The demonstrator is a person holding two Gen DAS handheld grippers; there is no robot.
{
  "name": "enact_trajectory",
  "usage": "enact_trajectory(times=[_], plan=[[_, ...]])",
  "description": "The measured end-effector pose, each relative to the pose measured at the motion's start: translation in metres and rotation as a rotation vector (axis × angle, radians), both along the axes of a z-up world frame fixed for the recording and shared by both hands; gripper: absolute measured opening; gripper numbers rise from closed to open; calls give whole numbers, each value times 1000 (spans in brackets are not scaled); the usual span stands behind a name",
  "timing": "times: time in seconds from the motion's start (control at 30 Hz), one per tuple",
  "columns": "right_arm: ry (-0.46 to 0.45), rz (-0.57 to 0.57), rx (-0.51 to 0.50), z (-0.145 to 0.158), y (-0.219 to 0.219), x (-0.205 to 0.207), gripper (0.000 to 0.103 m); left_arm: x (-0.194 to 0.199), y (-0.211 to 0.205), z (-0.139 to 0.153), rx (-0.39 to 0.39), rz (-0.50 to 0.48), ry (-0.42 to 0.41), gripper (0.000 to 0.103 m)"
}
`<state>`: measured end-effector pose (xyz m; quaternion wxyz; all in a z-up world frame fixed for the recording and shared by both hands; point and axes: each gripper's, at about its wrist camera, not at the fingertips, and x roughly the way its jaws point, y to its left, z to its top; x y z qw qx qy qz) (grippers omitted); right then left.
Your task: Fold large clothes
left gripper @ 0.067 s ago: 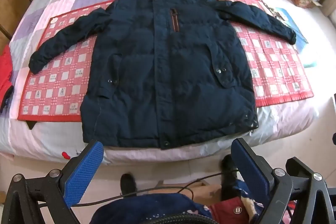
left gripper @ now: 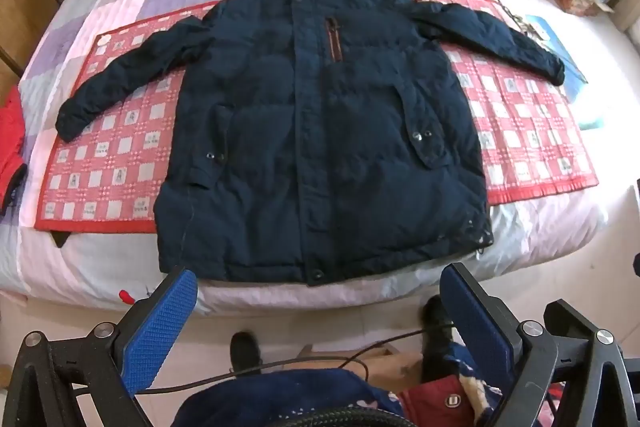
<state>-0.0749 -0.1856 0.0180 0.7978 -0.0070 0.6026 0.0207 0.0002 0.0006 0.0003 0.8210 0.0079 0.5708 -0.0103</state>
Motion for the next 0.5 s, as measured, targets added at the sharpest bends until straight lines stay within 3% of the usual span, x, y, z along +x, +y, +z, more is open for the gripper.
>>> enact_trajectory(times=[0.5], plan=[[-6,23,15,1,7,5,103,7,14,13,10,6,-9,100]])
